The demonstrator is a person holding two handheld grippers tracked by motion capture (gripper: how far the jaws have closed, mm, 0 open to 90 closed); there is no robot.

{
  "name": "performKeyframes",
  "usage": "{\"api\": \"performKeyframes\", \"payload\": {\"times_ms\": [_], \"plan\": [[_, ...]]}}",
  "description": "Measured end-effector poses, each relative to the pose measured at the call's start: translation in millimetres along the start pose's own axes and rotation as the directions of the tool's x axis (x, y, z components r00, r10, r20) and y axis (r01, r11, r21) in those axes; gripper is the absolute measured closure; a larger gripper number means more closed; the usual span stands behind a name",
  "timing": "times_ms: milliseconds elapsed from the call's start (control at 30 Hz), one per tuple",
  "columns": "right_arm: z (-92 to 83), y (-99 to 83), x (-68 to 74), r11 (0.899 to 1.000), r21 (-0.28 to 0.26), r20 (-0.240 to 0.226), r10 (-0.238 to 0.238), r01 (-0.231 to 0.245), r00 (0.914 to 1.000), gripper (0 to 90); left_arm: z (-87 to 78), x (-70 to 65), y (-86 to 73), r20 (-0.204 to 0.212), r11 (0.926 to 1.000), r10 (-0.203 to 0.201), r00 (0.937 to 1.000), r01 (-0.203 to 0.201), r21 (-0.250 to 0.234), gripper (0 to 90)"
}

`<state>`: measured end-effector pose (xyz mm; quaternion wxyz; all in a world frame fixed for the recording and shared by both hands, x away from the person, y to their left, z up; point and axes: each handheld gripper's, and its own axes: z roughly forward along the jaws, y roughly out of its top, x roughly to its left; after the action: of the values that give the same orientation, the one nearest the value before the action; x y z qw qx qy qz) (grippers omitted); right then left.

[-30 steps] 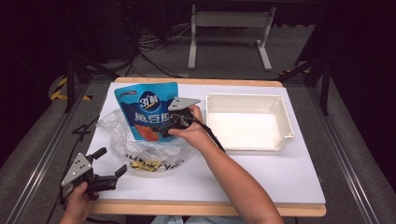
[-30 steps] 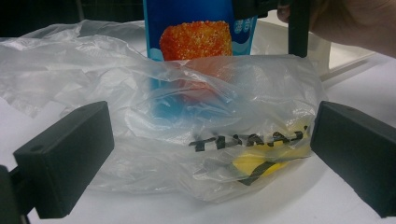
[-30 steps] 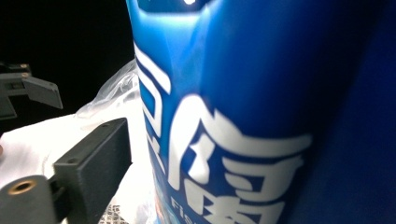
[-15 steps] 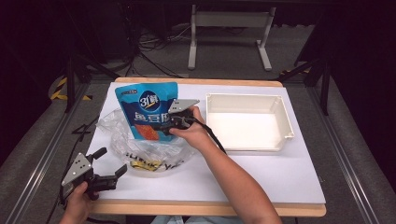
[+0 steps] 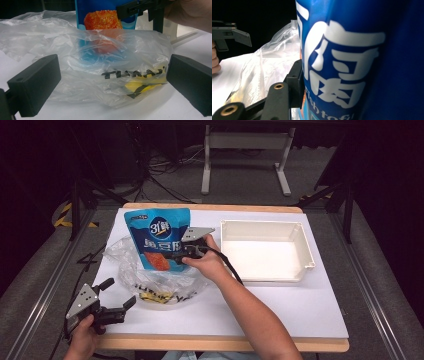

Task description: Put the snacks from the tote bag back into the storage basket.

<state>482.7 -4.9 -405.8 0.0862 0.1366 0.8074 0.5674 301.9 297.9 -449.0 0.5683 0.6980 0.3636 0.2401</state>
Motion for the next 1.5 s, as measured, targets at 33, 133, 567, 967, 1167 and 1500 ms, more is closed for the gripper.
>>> {"api": "performKeyframes", "payload": {"times_ms": [33,133,567,967,1167,1500], "plan": [[0.1,0.1,0.3,1.000,0.000,0.001,0.001,-0.001,1.0000,51.1,0.0,-0.3,-0.1,0.001,1.0000,-0.006,1.0000,0.006,-0.001,0.1],[0.4,1.9,1.4,1.000,0.008,0.010,0.006,-0.006,0.9999,52.2,-0.2,-0.3,-0.1,0.001,1.0000,-0.007,1.0000,0.007,-0.003,0.1],[-5.5,25.7,6.7,0.999,0.034,0.038,-0.043,0.042,0.9983,54.1,-0.9,0.2,0.4,0.004,1.0000,-0.006,1.0000,0.006,0.003,0.2],[-28.5,63.8,14.1,0.999,0.000,0.036,-0.054,0.054,0.9979,54.8,0.5,0.0,0.4,0.001,1.0000,-0.005,1.0000,0.005,0.003,0.1],[-39.2,76.9,17.0,0.999,-0.014,0.030,-0.045,0.045,0.9986,55.3,1.3,0.2,0.5,0.001,1.0000,-0.005,1.0000,0.005,-0.003,0.2],[-53.5,93.8,22.2,0.997,-0.053,0.012,-0.056,0.057,0.9983,55.2,2.6,0.0,0.6,0.007,1.0000,-0.009,0.9999,0.009,-0.003,0.2]]}}
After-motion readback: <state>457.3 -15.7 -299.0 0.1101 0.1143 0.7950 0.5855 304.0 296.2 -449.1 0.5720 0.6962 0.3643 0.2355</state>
